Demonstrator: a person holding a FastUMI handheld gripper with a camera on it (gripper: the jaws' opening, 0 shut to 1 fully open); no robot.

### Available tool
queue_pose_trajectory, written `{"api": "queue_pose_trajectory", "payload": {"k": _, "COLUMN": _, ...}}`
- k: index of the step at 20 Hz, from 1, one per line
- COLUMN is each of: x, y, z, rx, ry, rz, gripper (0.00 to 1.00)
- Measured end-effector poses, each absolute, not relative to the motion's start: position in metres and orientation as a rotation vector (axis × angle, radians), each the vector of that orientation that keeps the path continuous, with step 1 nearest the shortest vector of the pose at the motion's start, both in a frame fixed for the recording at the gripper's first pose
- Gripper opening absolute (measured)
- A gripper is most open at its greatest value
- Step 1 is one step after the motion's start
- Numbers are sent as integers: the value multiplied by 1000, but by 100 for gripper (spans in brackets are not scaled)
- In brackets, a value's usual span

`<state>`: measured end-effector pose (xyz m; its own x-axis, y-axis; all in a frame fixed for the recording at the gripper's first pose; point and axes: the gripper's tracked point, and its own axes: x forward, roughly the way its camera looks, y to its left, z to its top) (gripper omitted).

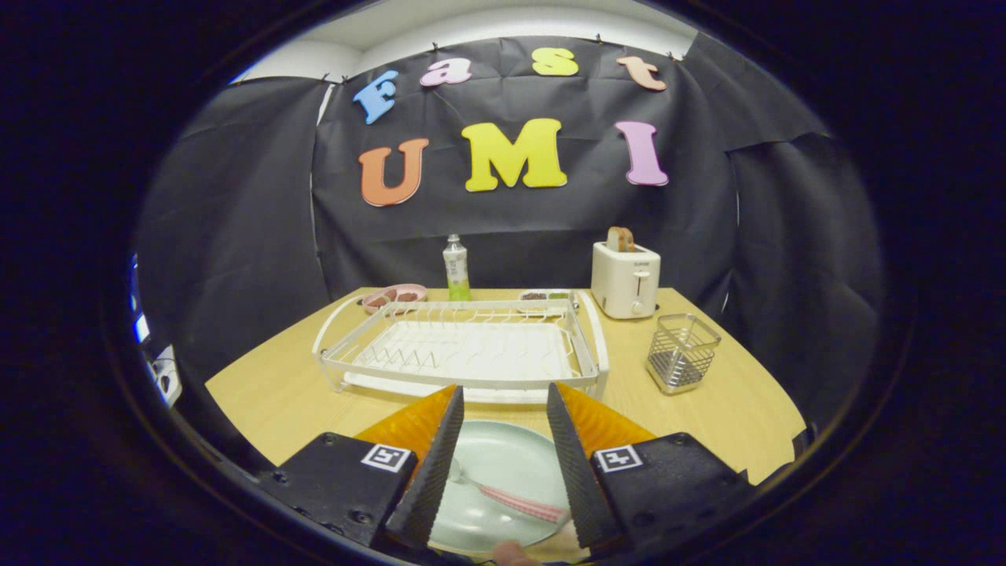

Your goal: Take the plate from the dish rack, then take the spoon from the basket and place it into the plate.

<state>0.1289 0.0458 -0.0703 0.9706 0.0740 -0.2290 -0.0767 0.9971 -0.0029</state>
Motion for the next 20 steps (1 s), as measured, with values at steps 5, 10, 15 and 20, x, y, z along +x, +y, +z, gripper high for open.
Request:
{"api": "queue_pose_trajectory", "payload": {"k": 5, "x": 102, "y": 27, "z": -45, "rx": 19, "ry": 168, "rz": 22, "gripper": 100}}
{"api": "queue_pose_trajectory", "payload": {"k": 10, "x": 60, "y": 12, "z": -11, "rx": 55, "ry": 82, "rz": -36, "gripper": 100}}
{"api": "queue_pose_trajectory", "payload": {"k": 15, "x": 12, "y": 10, "z": 19, "rx": -25, "ry": -10, "rz": -40, "gripper": 100}}
{"api": "queue_pose_trajectory", "payload": {"k": 20, "x": -31, "y": 16, "z": 36, "rx": -6, "ry": -93, "rz": 4, "gripper": 100}}
